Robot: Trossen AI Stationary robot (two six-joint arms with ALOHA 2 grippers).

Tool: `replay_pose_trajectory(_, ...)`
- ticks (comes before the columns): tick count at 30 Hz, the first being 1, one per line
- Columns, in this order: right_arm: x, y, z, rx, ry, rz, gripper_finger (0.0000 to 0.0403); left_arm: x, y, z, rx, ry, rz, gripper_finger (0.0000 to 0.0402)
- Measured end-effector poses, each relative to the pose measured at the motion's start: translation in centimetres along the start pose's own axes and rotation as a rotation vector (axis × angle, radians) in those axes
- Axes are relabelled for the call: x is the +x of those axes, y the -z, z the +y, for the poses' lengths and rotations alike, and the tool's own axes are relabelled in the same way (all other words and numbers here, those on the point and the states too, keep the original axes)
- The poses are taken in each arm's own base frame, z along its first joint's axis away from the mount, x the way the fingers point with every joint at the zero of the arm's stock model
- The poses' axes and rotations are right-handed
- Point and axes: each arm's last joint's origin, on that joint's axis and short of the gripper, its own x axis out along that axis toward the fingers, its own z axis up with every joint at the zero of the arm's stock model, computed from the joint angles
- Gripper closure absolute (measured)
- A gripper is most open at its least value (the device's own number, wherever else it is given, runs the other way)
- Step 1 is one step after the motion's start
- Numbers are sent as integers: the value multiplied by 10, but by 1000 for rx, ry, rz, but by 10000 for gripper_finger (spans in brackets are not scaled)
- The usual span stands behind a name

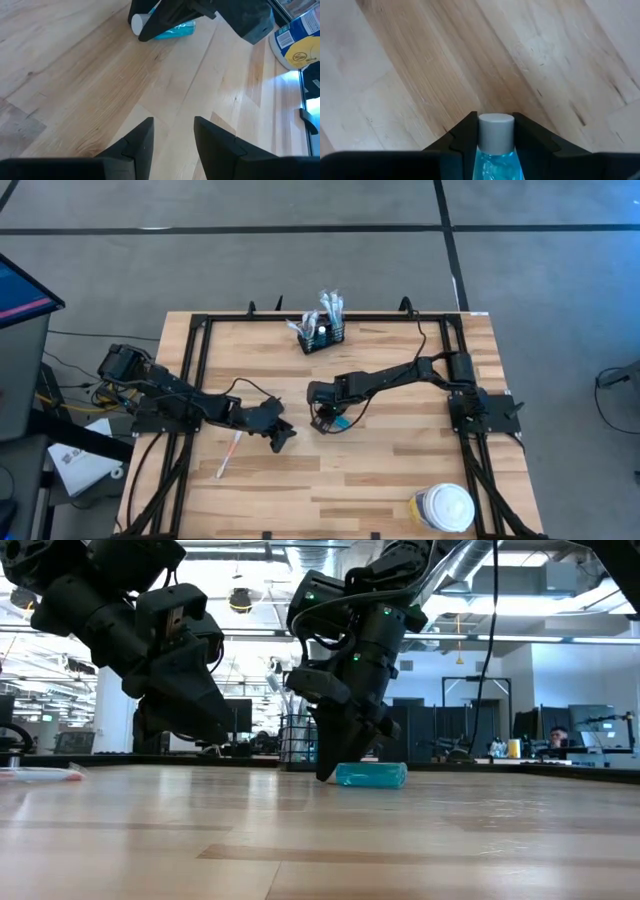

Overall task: Pick & Place toothbrushing station
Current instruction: Put the blue mouthwash into the black wire organizer

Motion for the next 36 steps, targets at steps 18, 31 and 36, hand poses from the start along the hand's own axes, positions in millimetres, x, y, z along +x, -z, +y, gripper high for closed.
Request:
replay_pose_trajectory(18, -12, -22, 12, -133, 10, -125, 321, 0, 0, 0, -1, 0, -4, 266)
replay_pose_trajectory(31, -15, -41, 5, -172, 8, -268, 321, 0, 0, 0, 4, -1, -3, 266)
replay_pose_trajectory(36, -17, -49, 2, -201, 20, -335, 321, 0, 0, 0, 8, -4, -1, 266)
